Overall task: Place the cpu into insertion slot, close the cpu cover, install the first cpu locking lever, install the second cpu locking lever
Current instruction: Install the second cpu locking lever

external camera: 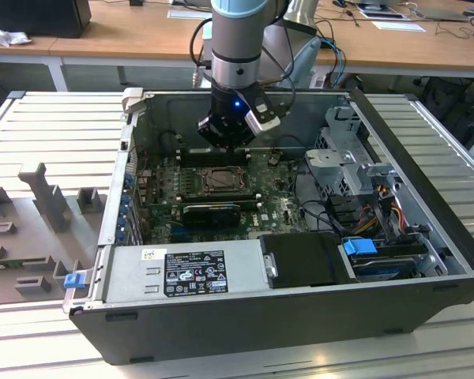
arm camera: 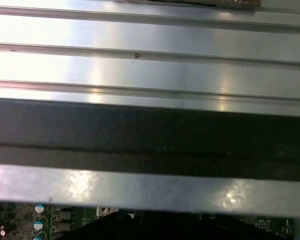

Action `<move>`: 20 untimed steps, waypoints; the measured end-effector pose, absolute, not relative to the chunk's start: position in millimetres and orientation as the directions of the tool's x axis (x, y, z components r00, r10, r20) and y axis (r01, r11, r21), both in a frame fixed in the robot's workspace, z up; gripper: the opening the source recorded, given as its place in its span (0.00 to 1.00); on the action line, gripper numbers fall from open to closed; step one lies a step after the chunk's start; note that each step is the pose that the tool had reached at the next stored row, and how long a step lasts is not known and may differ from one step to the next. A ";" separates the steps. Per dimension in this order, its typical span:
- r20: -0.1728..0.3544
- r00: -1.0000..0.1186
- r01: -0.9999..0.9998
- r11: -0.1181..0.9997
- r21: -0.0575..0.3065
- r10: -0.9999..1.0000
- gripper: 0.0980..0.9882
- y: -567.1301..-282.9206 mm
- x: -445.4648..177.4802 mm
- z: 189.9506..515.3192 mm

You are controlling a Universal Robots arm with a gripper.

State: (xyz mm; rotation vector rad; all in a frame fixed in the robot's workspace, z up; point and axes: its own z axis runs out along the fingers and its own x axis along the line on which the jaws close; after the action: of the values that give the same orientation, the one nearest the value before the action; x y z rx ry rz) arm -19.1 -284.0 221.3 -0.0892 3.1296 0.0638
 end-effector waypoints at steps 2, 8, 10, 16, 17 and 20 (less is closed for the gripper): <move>-0.011 -0.998 -0.057 0.998 0.040 -0.057 0.01 -284.6 -19.1 221.4; -0.011 -0.998 -0.057 0.998 0.040 -0.057 0.01 -291.8 -19.1 220.8; -0.011 -0.998 -0.057 0.998 0.040 -0.057 0.01 -296.7 -19.1 220.8; -0.011 -0.998 -0.057 0.998 0.040 -0.057 0.01 -298.5 -19.1 246.2; -0.011 -0.998 -0.057 0.998 0.040 -0.057 0.01 -298.5 -19.1 250.4; -0.011 -0.998 -0.057 0.998 0.040 -0.057 0.01 -302.8 -19.1 254.4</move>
State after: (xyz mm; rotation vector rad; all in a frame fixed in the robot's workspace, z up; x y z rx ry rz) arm -19.1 -302.8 254.4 -0.0892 3.1296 0.0637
